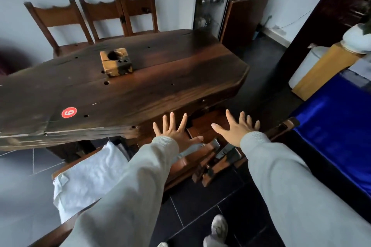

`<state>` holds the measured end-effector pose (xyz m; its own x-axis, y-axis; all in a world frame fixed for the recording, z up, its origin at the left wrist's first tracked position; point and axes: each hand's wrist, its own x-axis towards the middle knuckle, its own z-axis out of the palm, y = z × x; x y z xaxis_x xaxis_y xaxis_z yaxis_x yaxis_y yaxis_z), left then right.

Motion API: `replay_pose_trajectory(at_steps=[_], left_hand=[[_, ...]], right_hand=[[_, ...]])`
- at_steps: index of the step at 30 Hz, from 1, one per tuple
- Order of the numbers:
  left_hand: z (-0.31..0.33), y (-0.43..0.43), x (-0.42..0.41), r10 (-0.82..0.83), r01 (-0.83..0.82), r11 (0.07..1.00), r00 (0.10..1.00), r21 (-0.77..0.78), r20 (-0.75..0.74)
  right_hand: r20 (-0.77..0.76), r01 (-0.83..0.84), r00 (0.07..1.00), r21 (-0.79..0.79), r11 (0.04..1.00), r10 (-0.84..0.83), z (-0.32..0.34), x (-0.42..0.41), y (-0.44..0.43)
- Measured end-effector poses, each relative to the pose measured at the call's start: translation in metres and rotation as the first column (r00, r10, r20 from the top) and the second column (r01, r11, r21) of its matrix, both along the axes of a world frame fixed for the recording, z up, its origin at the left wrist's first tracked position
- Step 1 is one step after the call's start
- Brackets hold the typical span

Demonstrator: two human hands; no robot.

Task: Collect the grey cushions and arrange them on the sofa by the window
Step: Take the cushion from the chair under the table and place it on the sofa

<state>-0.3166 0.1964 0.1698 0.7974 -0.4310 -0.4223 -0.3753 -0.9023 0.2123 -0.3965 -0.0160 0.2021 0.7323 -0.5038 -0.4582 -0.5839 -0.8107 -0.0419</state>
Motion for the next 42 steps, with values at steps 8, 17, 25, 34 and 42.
replay_pose_trajectory(at_steps=[8,17,25,34,42], left_hand=[[-0.073,-0.114,0.022,0.12,-0.109,0.992,0.969,0.059,-0.216],[-0.161,-0.27,0.039,0.023,0.042,0.988,0.91,0.147,-0.414],[-0.302,-0.365,0.029,0.169,-0.025,0.971,0.771,0.236,-0.614],[-0.405,-0.388,0.025,0.283,-0.112,0.947,0.732,0.3,-0.62],[-0.441,-0.376,0.048,0.271,-0.184,0.956,0.847,0.227,-0.457]], right_hand=[[-0.104,-0.033,0.994,0.041,0.999,0.037,-0.072,0.06,-0.13],[-0.286,-0.089,0.951,0.123,0.988,0.121,-0.175,0.087,-0.302],[-0.511,-0.15,0.834,0.15,0.977,0.207,-0.303,0.106,-0.412],[-0.579,-0.119,0.777,0.253,0.96,0.248,-0.408,0.152,-0.419],[-0.51,-0.216,0.802,0.236,0.947,0.31,-0.461,0.163,-0.422]])
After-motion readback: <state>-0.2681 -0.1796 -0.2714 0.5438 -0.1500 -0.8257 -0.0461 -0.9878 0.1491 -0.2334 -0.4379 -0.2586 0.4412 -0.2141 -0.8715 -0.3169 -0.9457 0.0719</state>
